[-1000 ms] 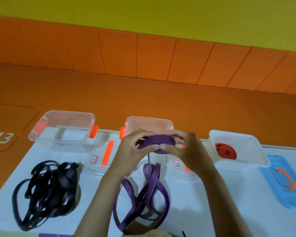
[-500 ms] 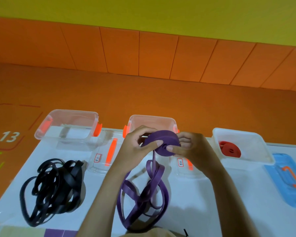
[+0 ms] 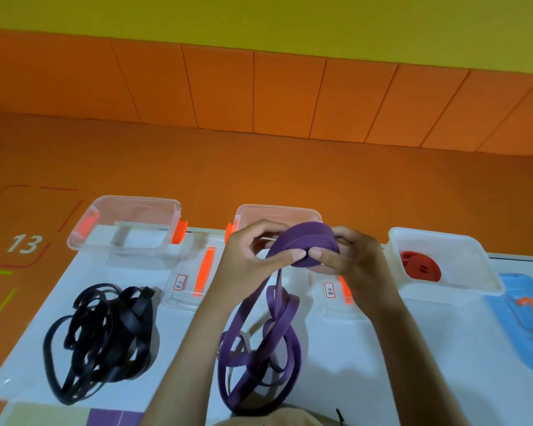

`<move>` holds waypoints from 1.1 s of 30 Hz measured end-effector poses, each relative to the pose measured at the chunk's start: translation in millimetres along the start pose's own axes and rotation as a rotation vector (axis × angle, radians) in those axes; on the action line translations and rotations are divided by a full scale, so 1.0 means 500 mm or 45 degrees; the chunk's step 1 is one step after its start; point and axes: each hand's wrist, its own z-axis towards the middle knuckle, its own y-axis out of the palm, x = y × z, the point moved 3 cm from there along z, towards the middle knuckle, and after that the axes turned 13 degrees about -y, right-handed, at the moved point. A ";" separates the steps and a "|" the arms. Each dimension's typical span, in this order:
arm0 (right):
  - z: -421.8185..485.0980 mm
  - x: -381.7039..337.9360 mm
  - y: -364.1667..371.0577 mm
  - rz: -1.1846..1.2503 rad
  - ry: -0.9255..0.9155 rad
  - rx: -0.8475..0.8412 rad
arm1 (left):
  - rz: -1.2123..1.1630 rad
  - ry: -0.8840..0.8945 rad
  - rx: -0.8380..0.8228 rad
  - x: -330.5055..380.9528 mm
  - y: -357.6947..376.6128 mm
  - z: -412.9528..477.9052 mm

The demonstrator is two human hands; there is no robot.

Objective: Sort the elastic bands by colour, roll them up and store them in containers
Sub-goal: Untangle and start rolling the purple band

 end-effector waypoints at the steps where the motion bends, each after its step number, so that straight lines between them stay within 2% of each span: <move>1: -0.001 0.004 0.008 0.123 0.031 0.052 | -0.004 -0.014 0.004 0.000 0.001 0.002; 4: -0.002 0.023 0.030 0.241 0.148 0.108 | 0.059 -0.084 -0.015 -0.011 -0.012 0.008; 8: 0.007 0.014 0.018 -0.167 0.084 -0.110 | 0.216 -0.059 -0.066 -0.003 -0.036 0.010; 10: 0.012 0.007 0.004 -0.252 0.033 -0.161 | 0.272 -0.045 -0.083 0.006 -0.038 0.009; 12: 0.011 0.004 0.000 -0.178 0.030 -0.124 | 0.246 -0.026 -0.069 0.011 -0.034 0.007; 15: 0.002 0.015 0.008 0.099 0.127 -0.036 | -0.082 -0.053 0.055 0.007 -0.018 -0.006; 17: -0.007 0.029 0.012 0.198 0.207 -0.049 | -0.233 -0.082 0.149 -0.001 -0.007 -0.012; 21: -0.010 0.028 0.005 -0.055 0.202 -0.167 | -0.075 -0.010 0.141 -0.002 -0.003 -0.007; 23: -0.006 0.018 -0.006 -0.130 0.180 -0.122 | 0.079 0.024 0.092 -0.002 -0.004 -0.003; 26: -0.007 0.007 -0.015 -0.096 0.129 -0.023 | 0.134 0.018 0.045 0.000 0.002 -0.006; 29: -0.014 0.008 -0.015 0.084 0.108 0.107 | -0.032 -0.077 0.015 0.002 0.002 -0.007; 33: -0.026 0.021 -0.003 0.115 0.115 0.077 | -0.047 -0.160 0.051 -0.008 -0.014 -0.014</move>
